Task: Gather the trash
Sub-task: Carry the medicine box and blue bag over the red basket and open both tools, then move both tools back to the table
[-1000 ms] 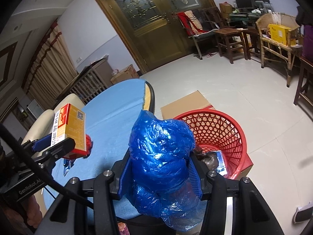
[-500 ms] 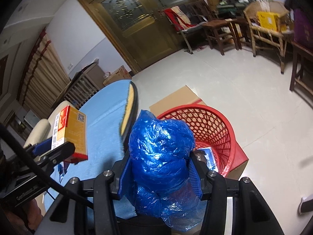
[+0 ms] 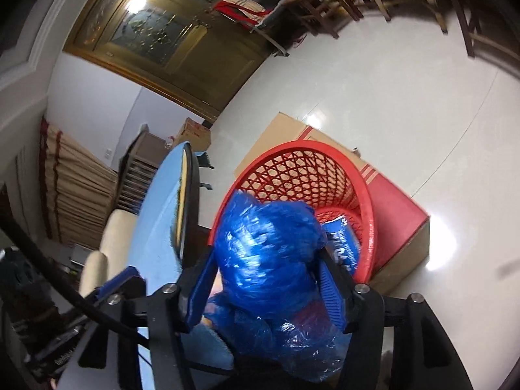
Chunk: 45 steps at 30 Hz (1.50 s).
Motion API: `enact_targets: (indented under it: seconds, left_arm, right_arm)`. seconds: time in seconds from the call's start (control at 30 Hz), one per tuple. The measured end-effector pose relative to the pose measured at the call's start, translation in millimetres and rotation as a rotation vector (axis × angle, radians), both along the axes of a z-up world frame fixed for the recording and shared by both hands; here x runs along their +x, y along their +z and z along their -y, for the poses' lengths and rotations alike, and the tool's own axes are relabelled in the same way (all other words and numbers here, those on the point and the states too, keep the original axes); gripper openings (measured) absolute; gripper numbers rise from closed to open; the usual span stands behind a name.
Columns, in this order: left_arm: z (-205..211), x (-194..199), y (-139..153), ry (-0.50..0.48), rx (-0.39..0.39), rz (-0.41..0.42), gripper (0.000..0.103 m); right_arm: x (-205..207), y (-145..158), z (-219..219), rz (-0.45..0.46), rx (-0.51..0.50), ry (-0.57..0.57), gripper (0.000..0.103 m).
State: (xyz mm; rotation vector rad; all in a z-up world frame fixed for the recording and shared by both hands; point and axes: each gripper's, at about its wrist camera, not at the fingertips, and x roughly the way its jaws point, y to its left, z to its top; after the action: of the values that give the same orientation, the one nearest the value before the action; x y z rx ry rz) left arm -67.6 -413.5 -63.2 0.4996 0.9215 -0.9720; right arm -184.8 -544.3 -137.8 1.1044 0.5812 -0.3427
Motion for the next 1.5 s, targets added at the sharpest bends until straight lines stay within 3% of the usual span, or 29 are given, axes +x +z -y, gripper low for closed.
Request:
enact_targets:
  seconds: [0.13, 0.4, 0.6, 0.83, 1.07, 1.3, 1.5]
  left_arm:
    - [-10, 3, 4, 0.008, -0.002, 0.013, 0.062]
    - [-76, 3, 9, 0.07, 0.024, 0.127, 0.062]
    - [-174, 17, 10, 0.255, 0.015, 0.181, 0.062]
    - [-295, 64, 10, 0.563, -0.039, 0.118, 0.062]
    - [-375, 98, -4, 0.764, -0.073, 0.084, 0.062]
    - [-397, 117, -13, 0.772, -0.088, 0.051, 0.062]
    - [-404, 140, -7, 0.773, -0.151, -0.017, 0.063]
  right_arm:
    - [4, 2, 3, 0.034, 0.019, -0.018, 0.066]
    - [13, 26, -9, 0.04, -0.083, 0.022, 0.066]
    - [52, 51, -50, 0.049, -0.185, 0.164, 0.066]
    - [119, 71, -122, 0.034, -0.262, 0.366, 0.066]
    - [189, 80, -200, 0.015, -0.317, 0.574, 0.066]
    - [250, 75, -237, -0.04, -0.339, 0.631, 0.066]
    - [303, 63, -255, -0.118, -0.352, 0.658, 0.066]
